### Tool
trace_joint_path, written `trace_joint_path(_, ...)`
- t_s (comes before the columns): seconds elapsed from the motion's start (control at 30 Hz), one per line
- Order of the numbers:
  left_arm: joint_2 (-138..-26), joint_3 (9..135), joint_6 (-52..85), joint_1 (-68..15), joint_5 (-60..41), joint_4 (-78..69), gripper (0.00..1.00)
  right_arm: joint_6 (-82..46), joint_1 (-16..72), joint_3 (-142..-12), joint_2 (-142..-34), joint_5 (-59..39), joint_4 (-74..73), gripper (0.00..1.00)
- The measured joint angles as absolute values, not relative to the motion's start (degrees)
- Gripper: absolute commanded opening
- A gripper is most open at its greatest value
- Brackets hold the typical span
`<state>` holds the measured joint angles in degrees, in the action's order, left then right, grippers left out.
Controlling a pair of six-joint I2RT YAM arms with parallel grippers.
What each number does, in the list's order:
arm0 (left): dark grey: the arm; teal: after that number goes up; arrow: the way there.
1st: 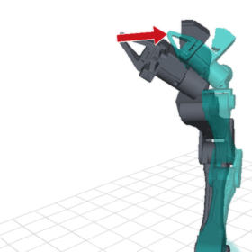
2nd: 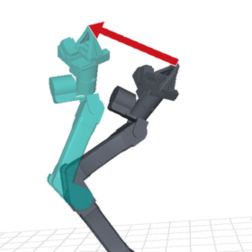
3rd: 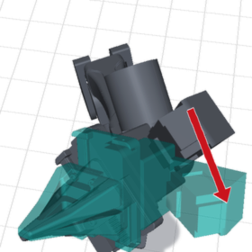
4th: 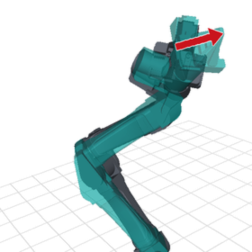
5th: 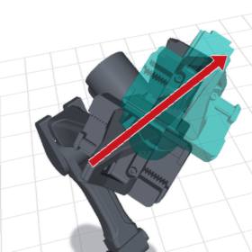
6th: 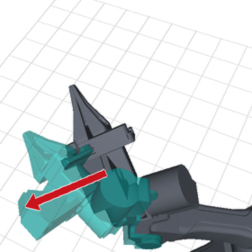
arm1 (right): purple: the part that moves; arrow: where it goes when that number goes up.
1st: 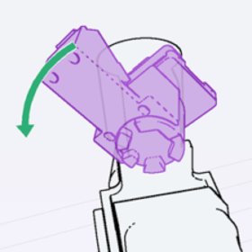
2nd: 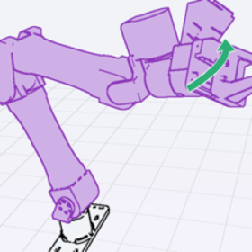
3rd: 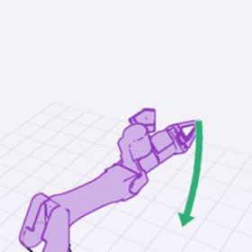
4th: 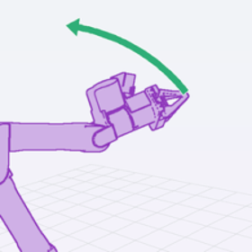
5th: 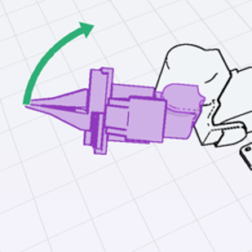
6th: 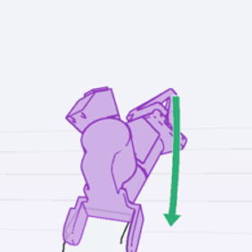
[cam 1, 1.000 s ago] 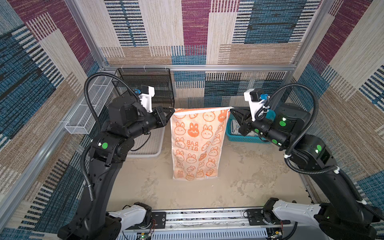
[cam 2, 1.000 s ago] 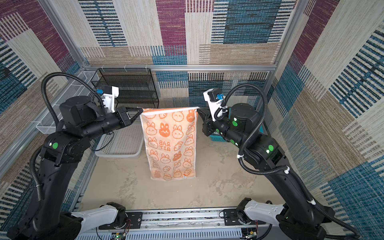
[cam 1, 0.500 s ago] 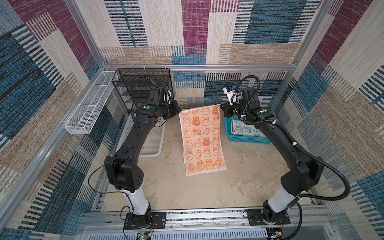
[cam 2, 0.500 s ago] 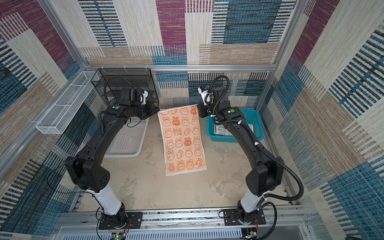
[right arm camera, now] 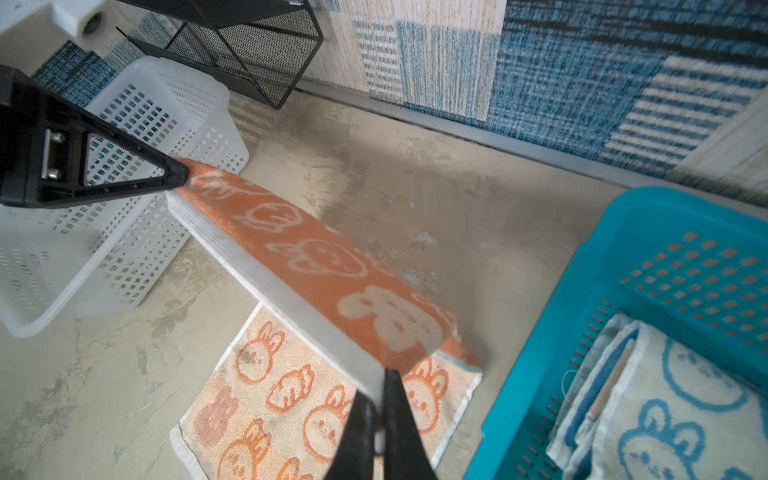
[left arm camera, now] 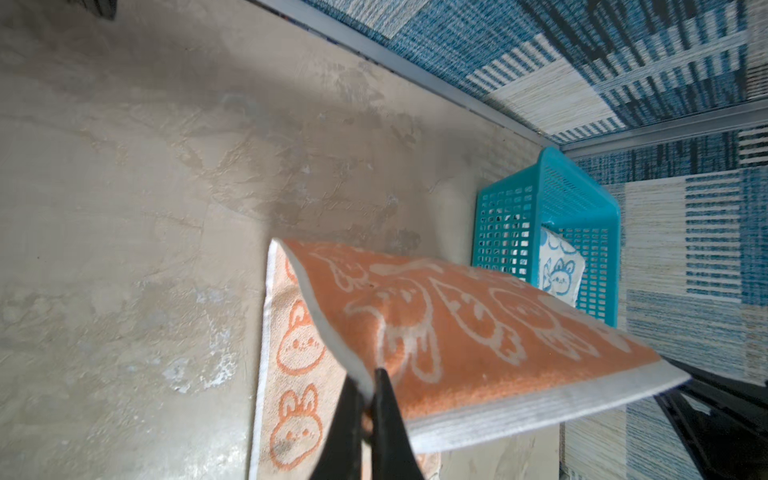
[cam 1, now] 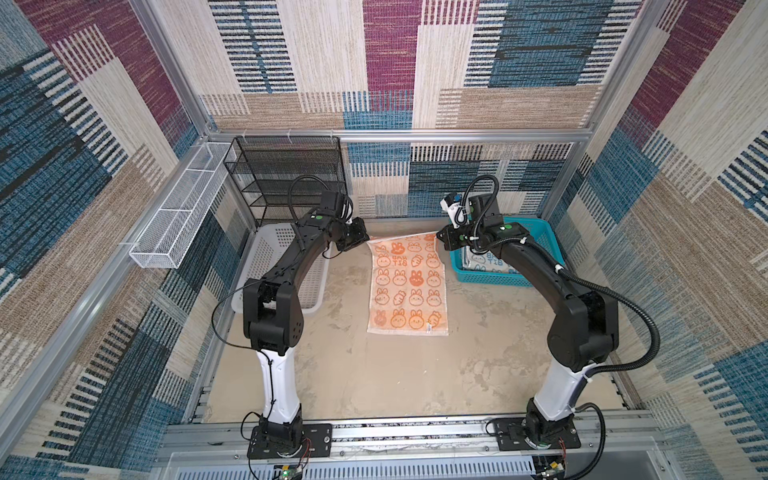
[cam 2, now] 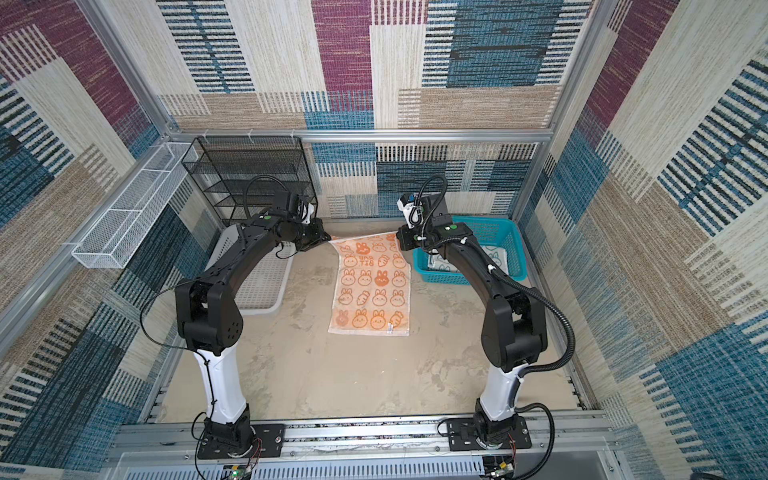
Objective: Fold and stack the towels
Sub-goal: 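Lower the hanging towel onto the table and fold its top half over, then lay the folded edge down flat with both grippers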
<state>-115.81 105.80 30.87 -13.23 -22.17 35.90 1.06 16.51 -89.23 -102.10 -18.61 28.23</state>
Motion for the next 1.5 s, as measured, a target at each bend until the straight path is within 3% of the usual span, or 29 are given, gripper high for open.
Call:
trace_joint_path(0.6, -100.49, 70.98, 30.24, -20.34, -18.2, 27.16, 0.0, -9.87, 20.62, -54.65, -89.03, -16.03, 19.14, 0.0)
trace_joint_path(1.1, -92.29, 66.94, 30.28, -22.5, -18.0, 26.15, 0.0, -12.14, 22.55, -48.93, -83.13, -12.38, 16.99, 0.0)
trace_joint_path(1.5, -98.26, 59.53, 31.57, -24.05, -18.2, 23.24, 0.0, -15.27, 24.75, -40.34, -89.01, -14.35, 11.57, 0.0)
